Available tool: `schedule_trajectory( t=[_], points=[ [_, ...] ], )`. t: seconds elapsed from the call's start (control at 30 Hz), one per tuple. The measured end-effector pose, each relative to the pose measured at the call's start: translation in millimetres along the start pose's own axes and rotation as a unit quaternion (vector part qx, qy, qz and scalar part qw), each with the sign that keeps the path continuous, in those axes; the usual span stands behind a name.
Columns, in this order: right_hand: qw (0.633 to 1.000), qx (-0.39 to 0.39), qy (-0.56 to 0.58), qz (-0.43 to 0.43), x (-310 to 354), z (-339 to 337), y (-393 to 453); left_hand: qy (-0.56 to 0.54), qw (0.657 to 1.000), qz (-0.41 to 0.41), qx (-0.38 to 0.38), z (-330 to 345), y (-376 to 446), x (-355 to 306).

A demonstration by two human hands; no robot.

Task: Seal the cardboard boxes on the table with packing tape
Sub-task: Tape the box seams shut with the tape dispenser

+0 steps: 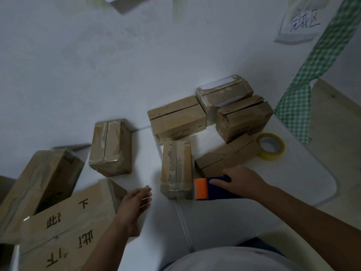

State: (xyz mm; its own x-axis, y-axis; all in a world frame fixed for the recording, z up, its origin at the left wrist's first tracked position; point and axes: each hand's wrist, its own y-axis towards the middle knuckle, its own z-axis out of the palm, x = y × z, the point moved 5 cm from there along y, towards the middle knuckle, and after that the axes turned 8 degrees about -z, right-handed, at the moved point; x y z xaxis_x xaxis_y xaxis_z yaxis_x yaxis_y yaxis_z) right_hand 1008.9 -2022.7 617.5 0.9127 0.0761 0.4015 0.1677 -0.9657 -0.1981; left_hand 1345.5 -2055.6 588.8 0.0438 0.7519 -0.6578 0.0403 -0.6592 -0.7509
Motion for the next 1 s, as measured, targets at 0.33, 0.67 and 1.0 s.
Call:
schedule_trajectory(
  t=[0.33,0.67,1.0],
  points=[
    [0.999,0.002,-0.041,0.034,-8,11,3,-0.002,0.998,0.032,-0.057,14,12,8],
    [0.996,0.037,-0.035,0.073,-6,25,11,0.023,0.998,0.024,-0.054,17,22,14],
    [0.992,0.06,0.006,0.112,8,43,11,0.171,0.984,0.031,-0.047,18,42,14]
  ],
)
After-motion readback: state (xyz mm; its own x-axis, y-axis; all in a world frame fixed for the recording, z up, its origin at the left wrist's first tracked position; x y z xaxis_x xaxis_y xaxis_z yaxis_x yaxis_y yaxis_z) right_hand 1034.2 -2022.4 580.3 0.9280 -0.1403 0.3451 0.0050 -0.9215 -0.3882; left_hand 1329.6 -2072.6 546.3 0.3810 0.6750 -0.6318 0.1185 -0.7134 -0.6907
